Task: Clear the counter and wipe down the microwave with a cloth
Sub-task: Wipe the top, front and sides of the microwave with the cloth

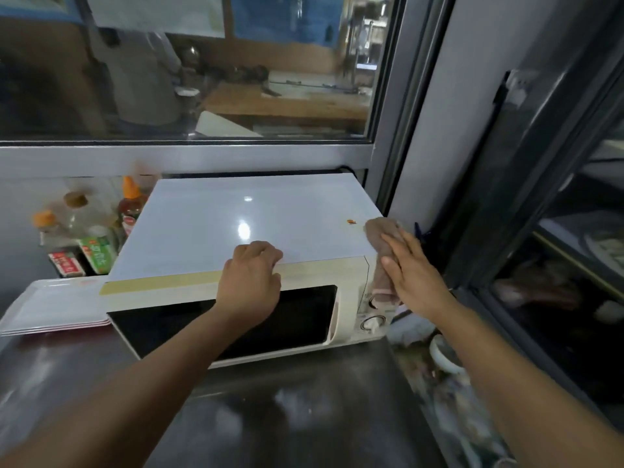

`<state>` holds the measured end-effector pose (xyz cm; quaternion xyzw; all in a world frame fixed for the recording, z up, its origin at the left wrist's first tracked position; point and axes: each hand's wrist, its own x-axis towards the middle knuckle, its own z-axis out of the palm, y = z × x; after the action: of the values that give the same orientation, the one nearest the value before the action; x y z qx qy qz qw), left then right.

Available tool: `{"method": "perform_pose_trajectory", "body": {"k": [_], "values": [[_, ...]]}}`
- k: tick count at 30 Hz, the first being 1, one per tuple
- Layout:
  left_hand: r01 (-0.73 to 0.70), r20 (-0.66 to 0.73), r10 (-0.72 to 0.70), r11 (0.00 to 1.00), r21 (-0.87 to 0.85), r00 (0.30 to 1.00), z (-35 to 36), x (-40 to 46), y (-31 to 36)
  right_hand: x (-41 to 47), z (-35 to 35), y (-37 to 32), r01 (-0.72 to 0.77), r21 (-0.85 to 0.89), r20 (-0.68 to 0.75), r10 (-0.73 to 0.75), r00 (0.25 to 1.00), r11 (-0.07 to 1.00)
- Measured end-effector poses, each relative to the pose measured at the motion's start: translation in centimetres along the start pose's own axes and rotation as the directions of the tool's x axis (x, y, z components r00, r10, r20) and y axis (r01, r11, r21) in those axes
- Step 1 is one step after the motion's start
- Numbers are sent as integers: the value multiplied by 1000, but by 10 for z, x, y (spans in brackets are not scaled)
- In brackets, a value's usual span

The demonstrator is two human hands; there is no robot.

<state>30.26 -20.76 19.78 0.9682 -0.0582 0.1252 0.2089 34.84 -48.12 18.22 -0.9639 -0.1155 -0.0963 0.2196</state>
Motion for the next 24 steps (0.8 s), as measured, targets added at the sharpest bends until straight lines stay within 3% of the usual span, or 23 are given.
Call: {"method": "perform_pose_trajectory", "body": {"k": [8, 13, 17, 24], "values": [[-119, -3, 119, 991, 69, 993, 7, -11, -12, -20, 13, 1, -12, 6, -171, 13, 985, 1000], [-128, 29, 126, 988, 84, 992, 3, -16, -10, -40, 5, -3, -162, 14, -197, 161, 967, 987], [-197, 50, 193, 974, 114, 980, 1, -17, -5, -47, 2, -21, -229, 156, -326, 269, 906, 961], [-319, 93, 308, 938, 136, 947, 9, -2, 6, -48, 57, -82, -298, 219, -314, 356, 880, 929]]}}
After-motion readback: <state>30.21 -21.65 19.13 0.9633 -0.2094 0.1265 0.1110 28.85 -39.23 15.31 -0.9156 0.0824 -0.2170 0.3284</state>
